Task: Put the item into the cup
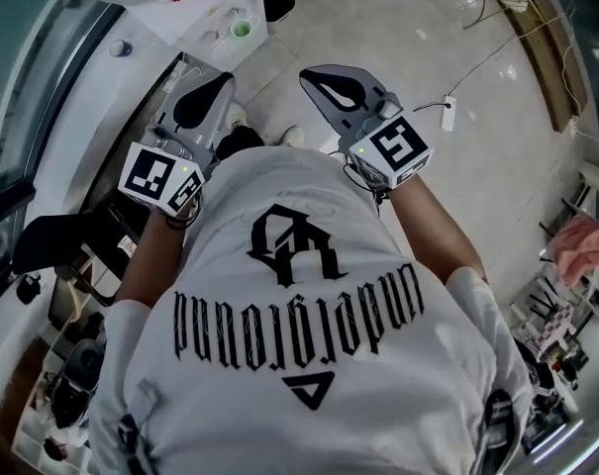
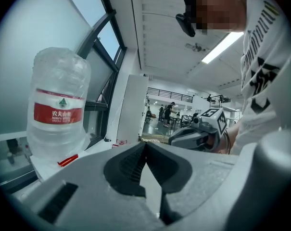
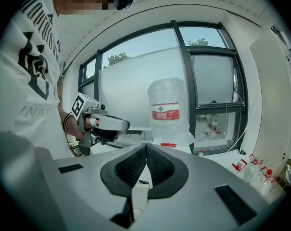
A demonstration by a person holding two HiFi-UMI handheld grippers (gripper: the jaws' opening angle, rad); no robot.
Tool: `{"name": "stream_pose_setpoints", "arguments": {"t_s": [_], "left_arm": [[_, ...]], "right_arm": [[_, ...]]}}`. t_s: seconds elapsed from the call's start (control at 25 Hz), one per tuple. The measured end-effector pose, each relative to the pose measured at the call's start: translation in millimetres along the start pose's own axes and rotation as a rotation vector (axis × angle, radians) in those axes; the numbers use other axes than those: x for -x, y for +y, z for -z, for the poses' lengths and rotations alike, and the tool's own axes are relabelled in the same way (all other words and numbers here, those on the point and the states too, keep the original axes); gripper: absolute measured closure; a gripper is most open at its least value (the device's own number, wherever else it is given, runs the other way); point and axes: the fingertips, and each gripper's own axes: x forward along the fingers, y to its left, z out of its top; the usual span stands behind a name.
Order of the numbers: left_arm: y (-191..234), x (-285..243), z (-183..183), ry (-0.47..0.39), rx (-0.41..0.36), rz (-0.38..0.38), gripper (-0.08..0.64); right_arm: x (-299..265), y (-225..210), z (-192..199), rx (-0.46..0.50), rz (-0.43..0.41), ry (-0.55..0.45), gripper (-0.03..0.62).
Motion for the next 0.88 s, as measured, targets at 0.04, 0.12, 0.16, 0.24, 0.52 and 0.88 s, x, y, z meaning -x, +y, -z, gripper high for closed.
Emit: {"name": "stream_pose_setpoints", "arguments": {"t_s": [0.04, 0.12, 0.16, 0.24, 0.52, 0.88], "left_arm": [[-4, 2, -3, -0.005, -0.005, 0.002, 0.545], [-7, 6, -10, -0.015, -0.011, -0.001, 0.545], [-8, 8, -14, -0.022, -0.013, -0.005, 0.545], [-7, 11, -22, -0.036, -0.015, -0.016, 0.545], [-1, 9, -28, -0.065, 0.009, -0.052, 0.545], [-1, 14, -31, -0.042, 0.005, -0.097, 0.545]], "right_arm": [[5, 1, -2, 0.003, 0.004, -0.005, 0.577], [13, 2, -7, 0.011, 0.013, -0.018, 0.577], [17, 2, -10, 0.012, 0.019, -0.025, 0.577], [23, 0, -16, 0.012, 0.028, -0.041, 0.577], [32, -17, -25, 0.001, 0.058, -0.067, 0.577], [37, -36, -25, -0.009, 0.045, -0.057, 0.577]]}}
